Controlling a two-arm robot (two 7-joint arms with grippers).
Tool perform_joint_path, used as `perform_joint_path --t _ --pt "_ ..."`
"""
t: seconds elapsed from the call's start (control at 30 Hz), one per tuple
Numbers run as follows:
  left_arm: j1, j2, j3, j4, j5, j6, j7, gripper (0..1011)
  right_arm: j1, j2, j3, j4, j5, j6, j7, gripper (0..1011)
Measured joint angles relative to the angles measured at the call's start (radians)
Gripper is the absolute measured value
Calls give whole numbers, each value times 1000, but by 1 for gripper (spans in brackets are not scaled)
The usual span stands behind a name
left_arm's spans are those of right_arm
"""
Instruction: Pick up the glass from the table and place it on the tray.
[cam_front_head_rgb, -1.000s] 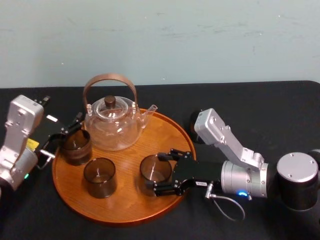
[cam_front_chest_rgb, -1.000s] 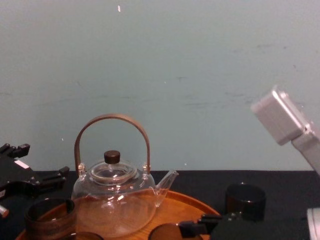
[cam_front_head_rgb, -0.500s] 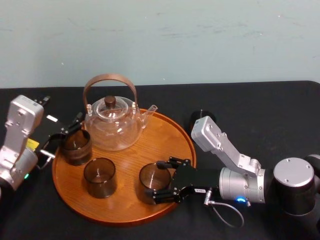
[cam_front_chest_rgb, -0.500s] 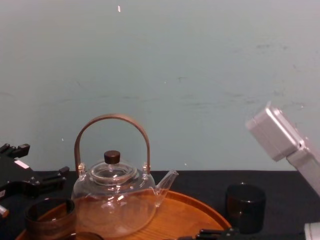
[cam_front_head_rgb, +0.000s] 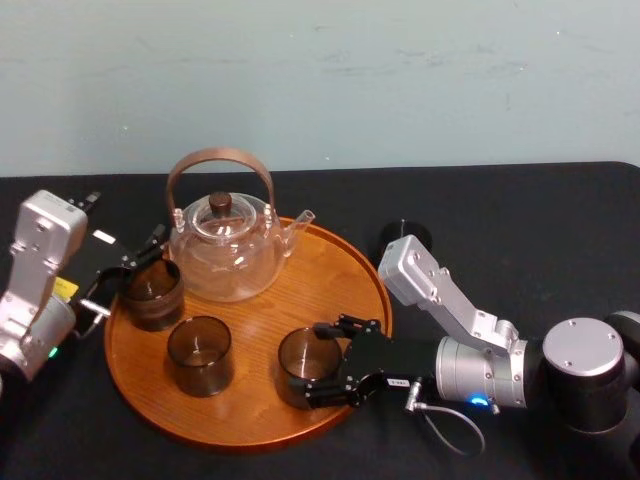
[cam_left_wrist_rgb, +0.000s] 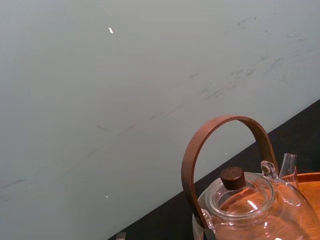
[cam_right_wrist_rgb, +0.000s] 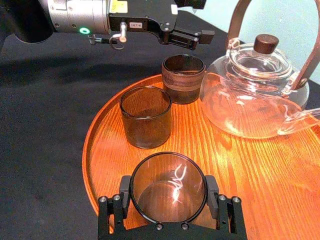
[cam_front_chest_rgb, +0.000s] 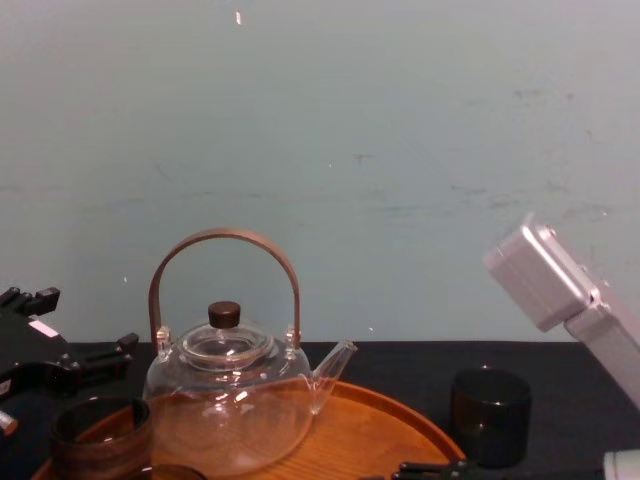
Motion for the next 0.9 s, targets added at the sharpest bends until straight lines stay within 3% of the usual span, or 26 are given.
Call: perform_joint_path --t 0.23,0.37,0.9 --pt "0 0 0 0 0 0 0 1001 0 0 0 0 0 1 1 904" --pt "0 0 0 0 0 0 0 1001 0 1 1 -1 2 1 2 1002" --pt "0 0 0 0 0 0 0 1001 0 1 2 -1 5 1 3 1002"
